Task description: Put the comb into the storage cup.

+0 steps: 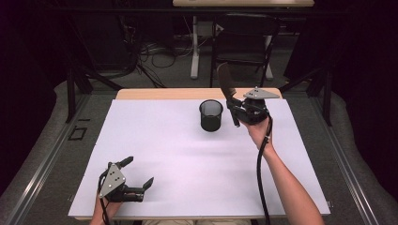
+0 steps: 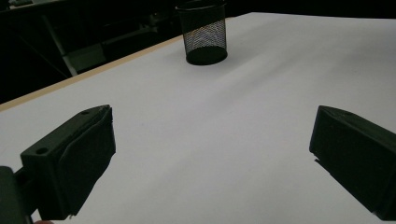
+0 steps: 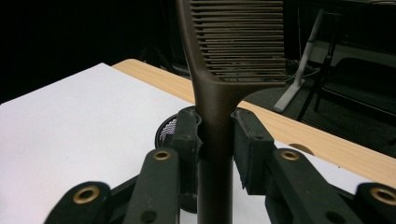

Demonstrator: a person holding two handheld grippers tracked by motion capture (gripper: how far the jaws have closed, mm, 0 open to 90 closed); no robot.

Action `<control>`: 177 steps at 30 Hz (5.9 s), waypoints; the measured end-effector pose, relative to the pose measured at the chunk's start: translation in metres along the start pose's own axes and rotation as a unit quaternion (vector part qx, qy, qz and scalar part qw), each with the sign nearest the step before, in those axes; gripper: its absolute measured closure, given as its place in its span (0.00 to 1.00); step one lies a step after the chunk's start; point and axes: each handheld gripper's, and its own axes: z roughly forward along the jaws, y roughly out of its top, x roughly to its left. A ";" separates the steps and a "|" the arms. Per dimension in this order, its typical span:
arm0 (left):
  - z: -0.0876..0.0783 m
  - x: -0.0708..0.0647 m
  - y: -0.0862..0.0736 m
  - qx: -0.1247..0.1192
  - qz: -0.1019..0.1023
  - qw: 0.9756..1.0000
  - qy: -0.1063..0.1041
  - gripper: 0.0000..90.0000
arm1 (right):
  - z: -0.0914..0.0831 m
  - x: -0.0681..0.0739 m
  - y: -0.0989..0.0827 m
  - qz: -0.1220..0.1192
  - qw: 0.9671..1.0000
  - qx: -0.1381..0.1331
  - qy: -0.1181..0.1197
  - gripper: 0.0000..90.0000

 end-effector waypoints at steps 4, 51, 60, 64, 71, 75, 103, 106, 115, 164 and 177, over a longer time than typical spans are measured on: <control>0.000 0.000 0.000 0.000 0.000 1.000 0.000 0.00 | 0.001 0.000 0.001 -0.001 1.000 -0.006 -0.002 0.80; -0.001 0.001 0.000 -0.002 0.000 1.000 0.003 0.00 | 0.017 0.001 0.008 0.005 0.998 -0.055 -0.007 0.80; -0.001 0.001 0.000 -0.001 0.002 1.000 0.002 0.01 | 0.019 0.002 0.011 0.005 0.998 -0.064 -0.006 0.80; -0.001 0.001 0.000 -0.002 0.001 1.000 0.002 0.01 | 0.021 0.002 0.012 0.005 0.998 -0.069 -0.006 0.80; -0.001 0.001 0.000 -0.002 0.001 1.000 0.002 0.00 | 0.025 0.002 0.012 0.007 0.997 -0.070 -0.006 0.80; -0.001 0.001 0.000 -0.002 0.000 1.000 0.003 0.00 | 0.028 0.002 0.013 0.005 0.997 -0.075 -0.007 0.80; -0.001 0.002 0.000 -0.003 0.000 1.000 0.003 0.01 | 0.040 0.005 0.023 -0.002 0.996 -0.086 0.001 0.80; -0.001 0.002 0.000 -0.003 0.000 1.000 0.004 0.01 | 0.042 0.005 0.023 -0.002 0.996 -0.087 0.002 0.80; -0.001 0.002 0.000 -0.002 0.000 1.000 0.005 0.01 | 0.046 0.006 0.025 -0.005 0.996 -0.091 0.004 0.80; -0.002 0.004 -0.001 -0.001 -0.003 1.000 0.007 0.01 | 0.078 0.007 0.031 -0.011 0.995 -0.101 0.022 0.80; -0.002 0.004 -0.001 -0.002 -0.001 1.000 0.007 0.01 | 0.086 0.008 0.028 -0.016 0.995 -0.096 0.026 0.81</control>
